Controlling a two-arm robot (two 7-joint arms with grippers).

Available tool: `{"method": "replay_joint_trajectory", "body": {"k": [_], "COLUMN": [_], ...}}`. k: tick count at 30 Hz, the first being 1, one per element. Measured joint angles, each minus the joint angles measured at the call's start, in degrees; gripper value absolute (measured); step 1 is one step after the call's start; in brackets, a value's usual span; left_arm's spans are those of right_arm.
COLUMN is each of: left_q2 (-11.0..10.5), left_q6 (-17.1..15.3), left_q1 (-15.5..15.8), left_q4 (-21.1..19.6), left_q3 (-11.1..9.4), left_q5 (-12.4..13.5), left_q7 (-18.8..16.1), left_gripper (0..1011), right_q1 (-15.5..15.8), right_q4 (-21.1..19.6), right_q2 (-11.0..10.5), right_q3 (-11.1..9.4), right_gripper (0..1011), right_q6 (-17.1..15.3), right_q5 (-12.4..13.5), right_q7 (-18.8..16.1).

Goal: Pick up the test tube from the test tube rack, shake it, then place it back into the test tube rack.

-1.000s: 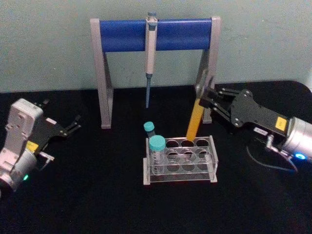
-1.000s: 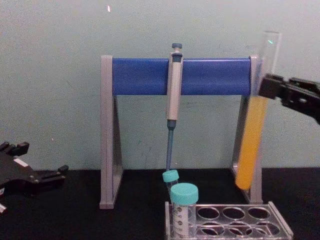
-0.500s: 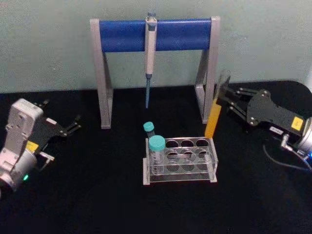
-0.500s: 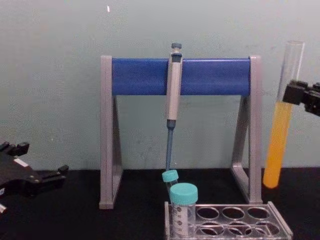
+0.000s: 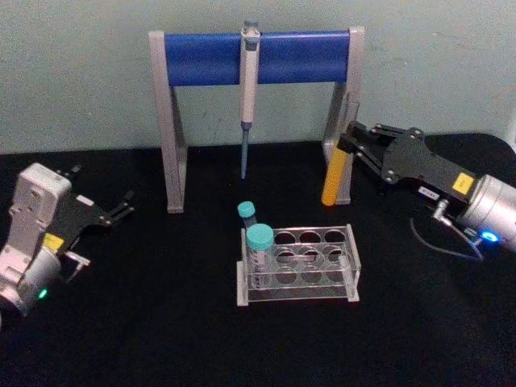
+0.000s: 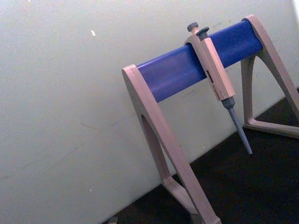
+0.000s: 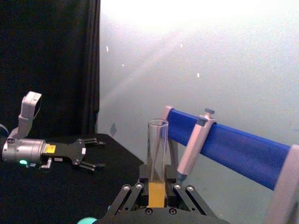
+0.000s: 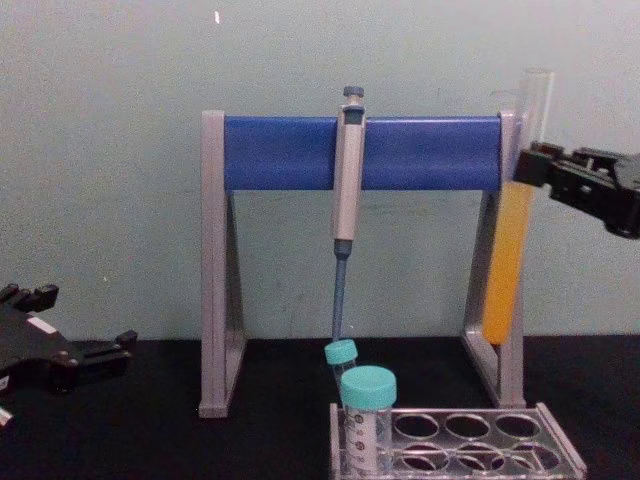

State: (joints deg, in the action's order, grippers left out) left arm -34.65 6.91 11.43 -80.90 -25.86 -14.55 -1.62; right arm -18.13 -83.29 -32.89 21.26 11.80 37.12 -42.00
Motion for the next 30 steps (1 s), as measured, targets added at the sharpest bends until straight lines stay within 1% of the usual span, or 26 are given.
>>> {"method": "replay_joint_trajectory", "body": {"k": [3, 6, 9, 12, 13, 16, 17, 21, 22, 26, 27, 30], "left_q2": [0.00, 0.00, 0.00, 0.00, 0.00, 0.00, 0.00, 0.00, 0.00, 0.00, 0.00, 0.00], "left_q6": [0.00, 0.00, 0.00, 0.00, 0.00, 0.00, 0.00, 0.00, 0.00, 0.00, 0.00, 0.00], "left_q1": [0.00, 0.00, 0.00, 0.00, 0.00, 0.00, 0.00, 0.00, 0.00, 0.00, 0.00, 0.00], "left_q4": [0.00, 0.00, 0.00, 0.00, 0.00, 0.00, 0.00, 0.00, 0.00, 0.00, 0.00, 0.00], "left_q3": [0.00, 0.00, 0.00, 0.00, 0.00, 0.00, 0.00, 0.00, 0.00, 0.00, 0.00, 0.00], "left_q5": [0.00, 0.00, 0.00, 0.00, 0.00, 0.00, 0.00, 0.00, 0.00, 0.00, 0.00, 0.00], "left_q7": [0.00, 0.00, 0.00, 0.00, 0.00, 0.00, 0.00, 0.00, 0.00, 0.00, 0.00, 0.00], "left_gripper": [1002, 1001, 1001, 1001, 1001, 1001, 1001, 1001, 1001, 1001, 1002, 1001], "right_q1": [-0.58, -0.78, -0.80, -0.65, -0.65, -0.01, -0.01, 1.19, 1.72, 2.82, 3.37, 4.23], "right_q4": [0.11, -0.06, -0.40, -1.06, -1.06, -2.05, -2.05, -3.32, -3.73, -4.50, -4.85, -5.32], "right_q2": [0.85, 1.23, 1.32, 1.10, 1.10, 0.15, 0.15, -1.61, -2.34, -3.93, -4.69, -5.98], "right_q3": [0.47, 0.89, 1.22, 1.76, 1.76, 2.06, 2.06, 2.01, 1.84, 1.38, 1.09, 0.45], "right_gripper": [204, 204, 204, 204, 204, 204, 204, 204, 204, 204, 204, 204], "right_q6": [-0.32, -0.61, -0.93, -1.63, -1.63, -2.41, -2.41, -3.03, -3.13, -3.19, -3.15, -2.93], "right_q5": [0.12, 0.67, 1.35, 2.84, 2.84, 4.62, 4.62, 6.60, 7.16, 7.84, 7.98, 8.00], "right_q7": [-0.37, -1.17, -1.96, -3.57, -3.57, -5.14, -5.14, -6.44, -6.73, -6.87, -6.82, -6.26]}}
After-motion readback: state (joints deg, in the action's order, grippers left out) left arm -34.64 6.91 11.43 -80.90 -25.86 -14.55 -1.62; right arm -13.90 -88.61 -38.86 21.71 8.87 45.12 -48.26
